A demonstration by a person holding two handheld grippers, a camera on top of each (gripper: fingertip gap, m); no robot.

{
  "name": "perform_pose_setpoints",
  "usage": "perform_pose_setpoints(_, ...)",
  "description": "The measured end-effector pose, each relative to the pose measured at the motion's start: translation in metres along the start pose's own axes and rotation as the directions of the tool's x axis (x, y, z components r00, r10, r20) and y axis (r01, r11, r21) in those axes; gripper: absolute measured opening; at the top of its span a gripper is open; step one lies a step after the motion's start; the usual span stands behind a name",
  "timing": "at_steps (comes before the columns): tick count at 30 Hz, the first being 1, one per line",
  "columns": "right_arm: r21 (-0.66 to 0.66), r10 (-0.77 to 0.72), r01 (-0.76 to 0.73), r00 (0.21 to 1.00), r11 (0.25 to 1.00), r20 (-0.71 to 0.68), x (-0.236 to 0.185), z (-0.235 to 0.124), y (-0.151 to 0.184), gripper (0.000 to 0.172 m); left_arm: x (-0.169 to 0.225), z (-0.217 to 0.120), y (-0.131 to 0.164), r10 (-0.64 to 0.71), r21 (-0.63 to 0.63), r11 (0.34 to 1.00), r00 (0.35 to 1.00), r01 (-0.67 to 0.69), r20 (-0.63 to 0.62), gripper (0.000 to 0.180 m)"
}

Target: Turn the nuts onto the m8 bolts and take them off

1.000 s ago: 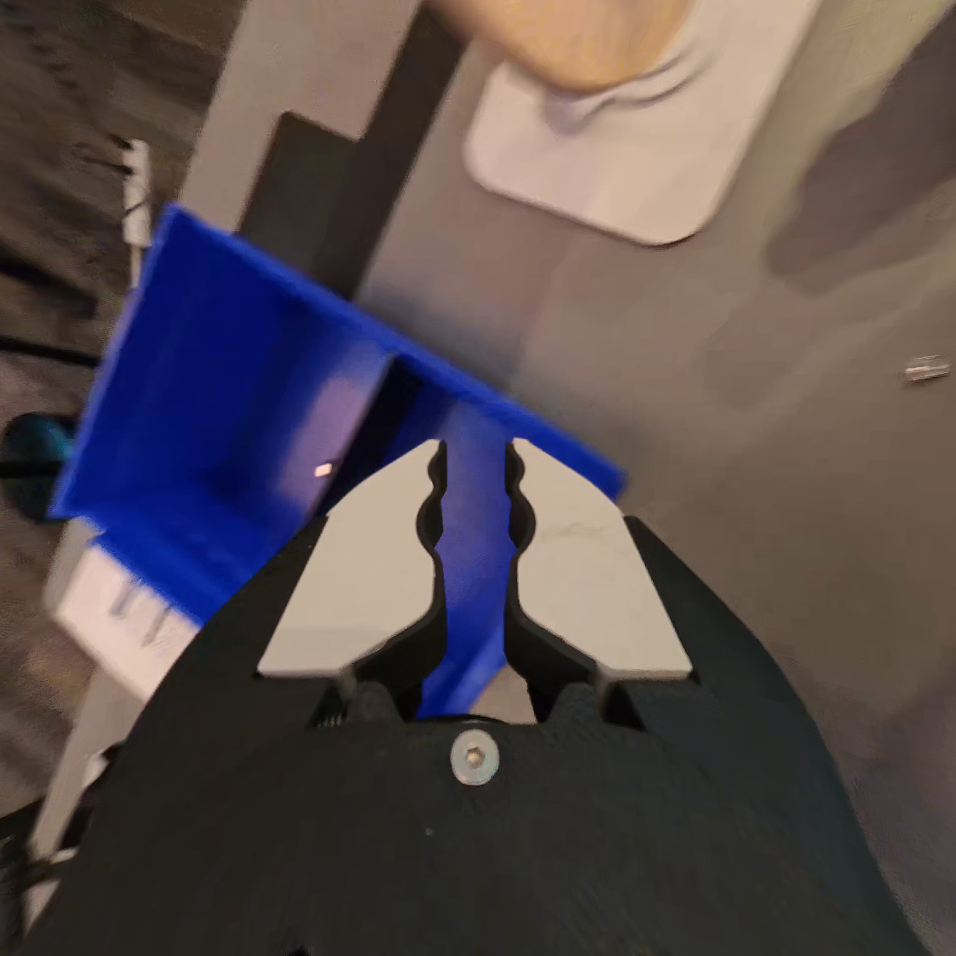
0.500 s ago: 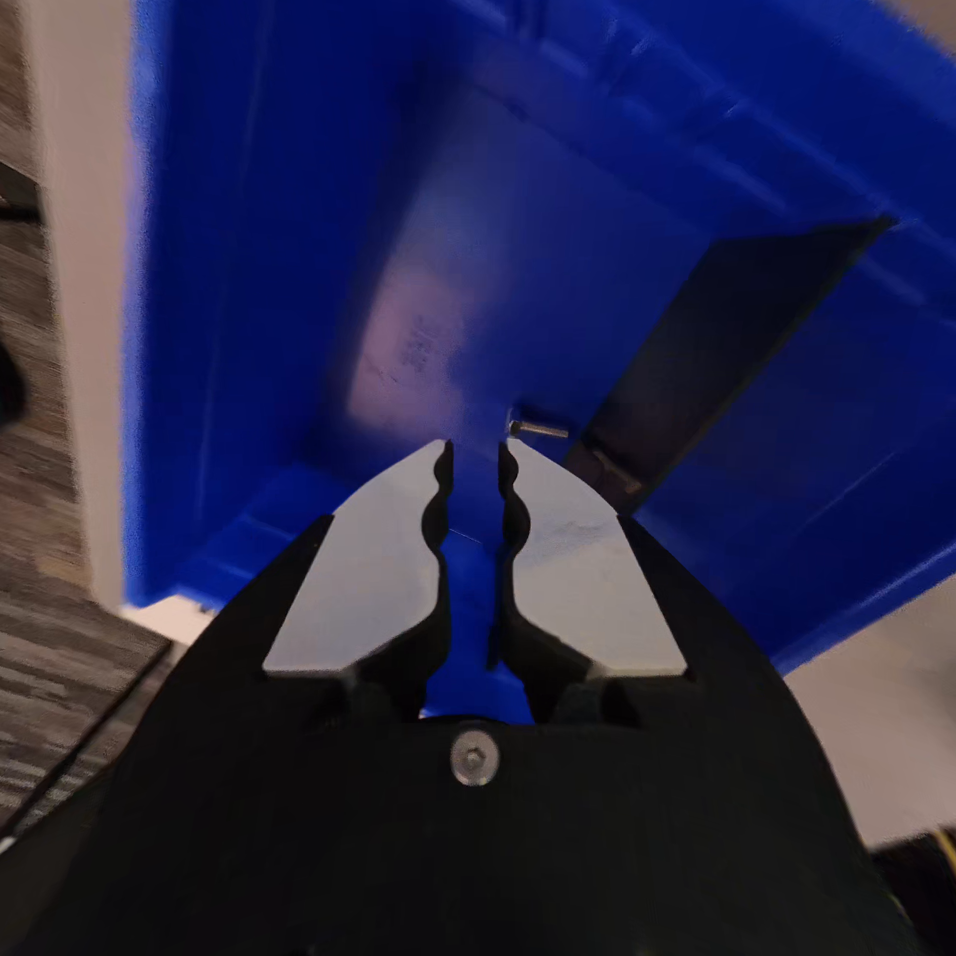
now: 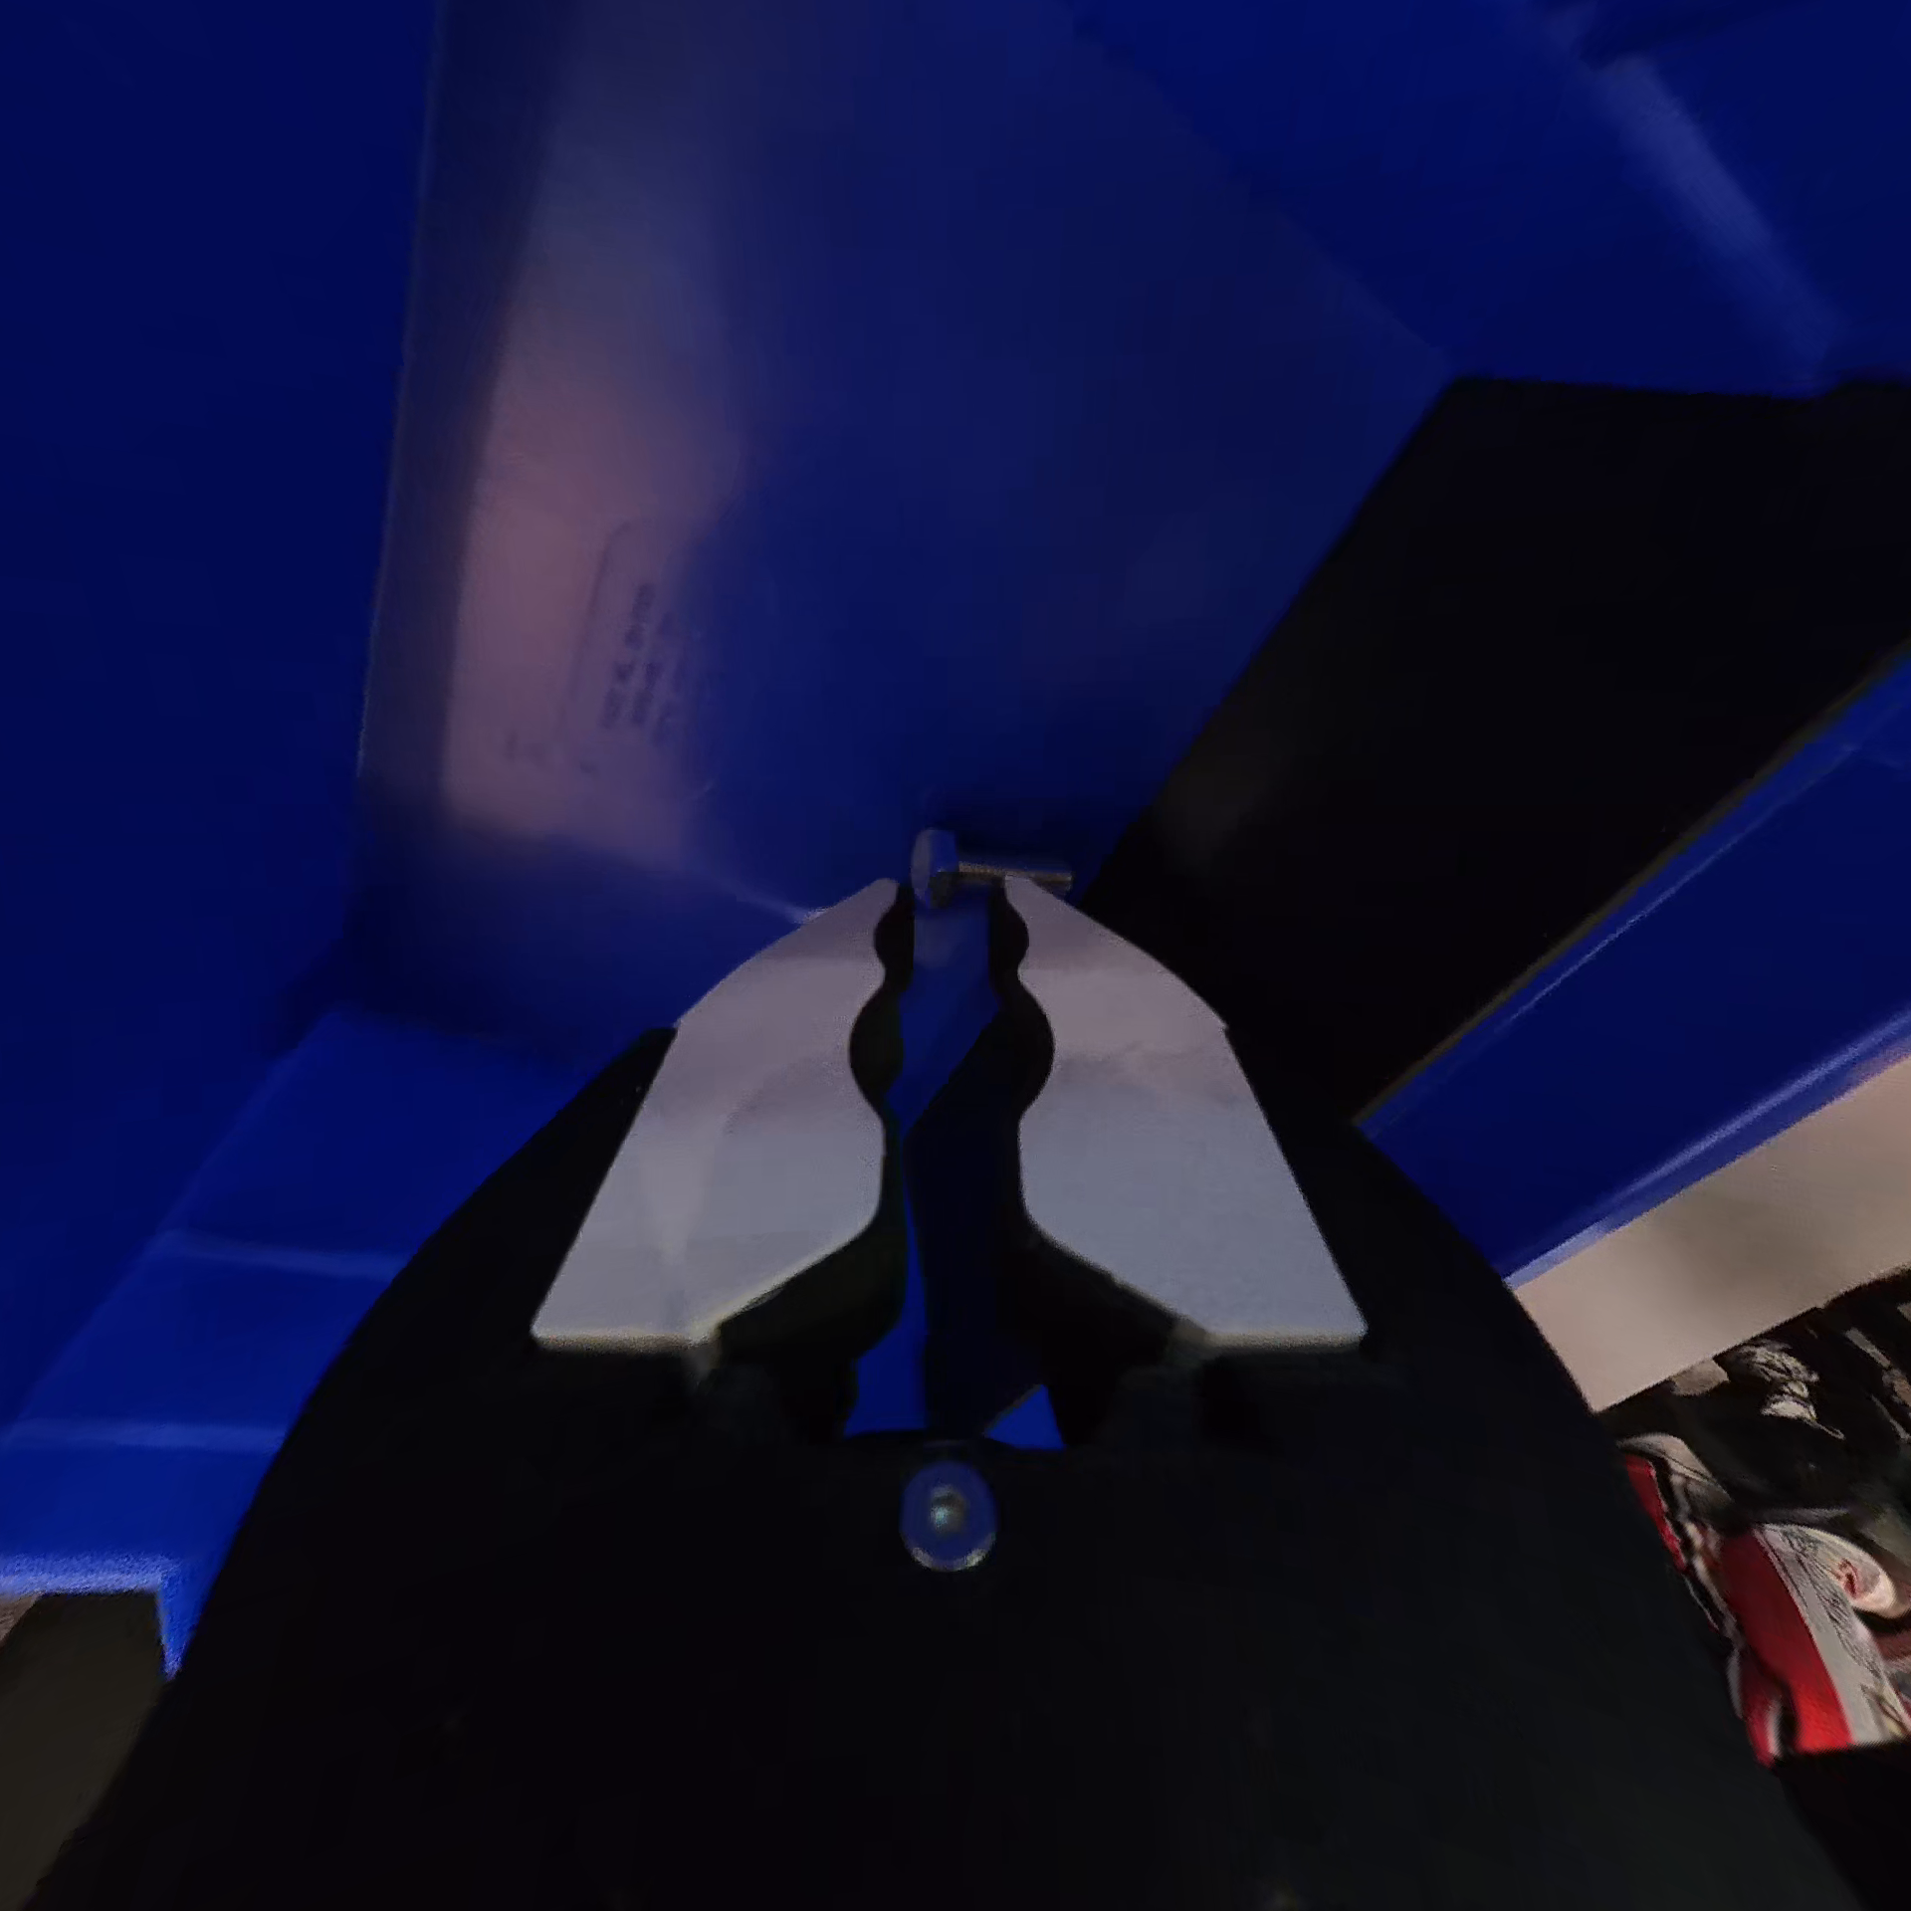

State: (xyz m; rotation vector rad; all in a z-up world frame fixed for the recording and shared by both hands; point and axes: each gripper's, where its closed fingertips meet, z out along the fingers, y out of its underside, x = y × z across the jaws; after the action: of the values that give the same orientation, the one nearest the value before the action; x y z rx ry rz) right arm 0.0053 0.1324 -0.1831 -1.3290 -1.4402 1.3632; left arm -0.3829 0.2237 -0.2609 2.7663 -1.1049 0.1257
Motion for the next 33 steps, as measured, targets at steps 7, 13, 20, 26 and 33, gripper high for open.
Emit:
perform_pose_setpoints(7, -0.001, -0.002, 0.002, 1.0, 1.0, 0.001, 0.0, 0.0, 0.0, 0.0, -0.003, 0.006, -0.002, -0.003, -0.029, 1.0, 1.0, 0.002, -0.022, 0.008)
perform_pose_setpoints(13, 0.0, -0.001, 0.001, 1.0, 1.0, 0.001, 0.0, 0.0, 0.0, 0.0, -0.005, 0.004, -0.002, 0.043, -0.017, 0.999, 0.999, -0.043, 0.02, 0.006)
perform_pose_setpoints(20, -0.009, -0.011, 0.011, 1.0, 1.0, -0.003, -0.001, 0.001, 0.001, 0.0, -0.016, -0.044, -0.009, -0.017, 0.163, 0.987, 0.992, -0.004, 0.127, 0.006)
perform_pose_setpoints(26, -0.024, -0.031, 0.031, 1.0, 0.999, -0.004, -0.003, 0.002, 0.003, 0.0, 0.037, -0.129, 0.006, -0.061, 0.34, 0.94, 0.975, -0.015, 0.212, 0.005)
perform_pose_setpoints(33, -0.034, -0.046, 0.046, 0.999, 0.998, 0.0, -0.008, -0.001, 0.005, 0.0, 0.183, -0.151, 0.007, -0.068, 0.474, 0.877, 0.959, -0.074, 0.275, 0.005)
